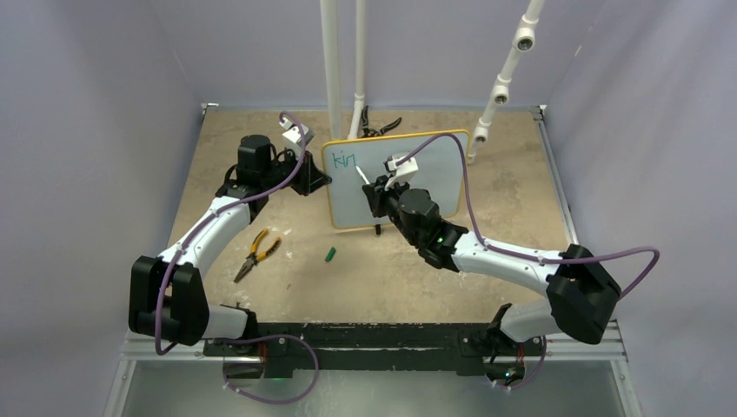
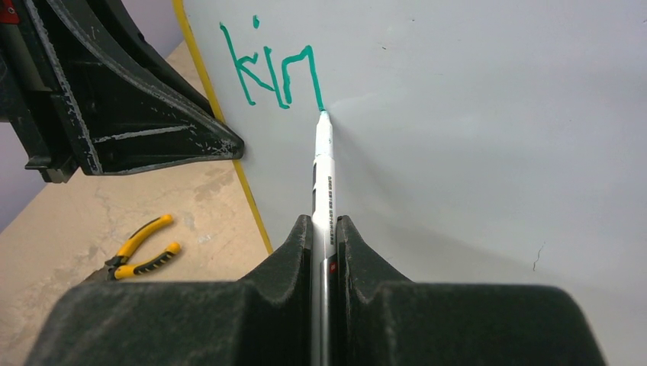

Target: Write a sentence on the whiteboard

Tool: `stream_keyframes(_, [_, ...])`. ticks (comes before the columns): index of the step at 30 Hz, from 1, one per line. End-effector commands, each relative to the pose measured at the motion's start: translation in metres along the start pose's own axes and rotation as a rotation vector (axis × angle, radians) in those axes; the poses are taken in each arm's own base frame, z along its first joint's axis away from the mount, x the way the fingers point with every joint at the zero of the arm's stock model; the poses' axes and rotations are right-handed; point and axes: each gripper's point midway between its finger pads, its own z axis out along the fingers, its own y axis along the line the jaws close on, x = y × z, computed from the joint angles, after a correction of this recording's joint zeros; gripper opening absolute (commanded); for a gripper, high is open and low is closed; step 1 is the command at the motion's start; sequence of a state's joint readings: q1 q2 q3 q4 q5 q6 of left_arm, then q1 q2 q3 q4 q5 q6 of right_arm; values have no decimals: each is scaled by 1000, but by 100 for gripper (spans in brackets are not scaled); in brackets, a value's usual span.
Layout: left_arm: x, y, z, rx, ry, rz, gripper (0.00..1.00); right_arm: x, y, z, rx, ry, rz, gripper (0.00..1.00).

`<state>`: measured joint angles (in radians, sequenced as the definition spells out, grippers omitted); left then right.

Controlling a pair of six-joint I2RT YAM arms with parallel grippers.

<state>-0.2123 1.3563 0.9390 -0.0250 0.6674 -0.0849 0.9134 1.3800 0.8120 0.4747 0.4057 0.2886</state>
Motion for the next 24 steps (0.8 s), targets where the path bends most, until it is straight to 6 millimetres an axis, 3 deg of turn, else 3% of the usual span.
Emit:
stream_keyframes(1, [-22, 3, -3, -31, -54, 63, 0, -16, -2, -4, -5, -25, -17, 0])
stream_keyframes(11, [-21, 6, -2, -47, -52, 64, 0, -23, -1, -19, -51, -47, -16, 0])
stream_keyframes(24, [-19, 8, -2, -55, -49, 66, 0, -29, -8, -14, -3, -81, -30, 0])
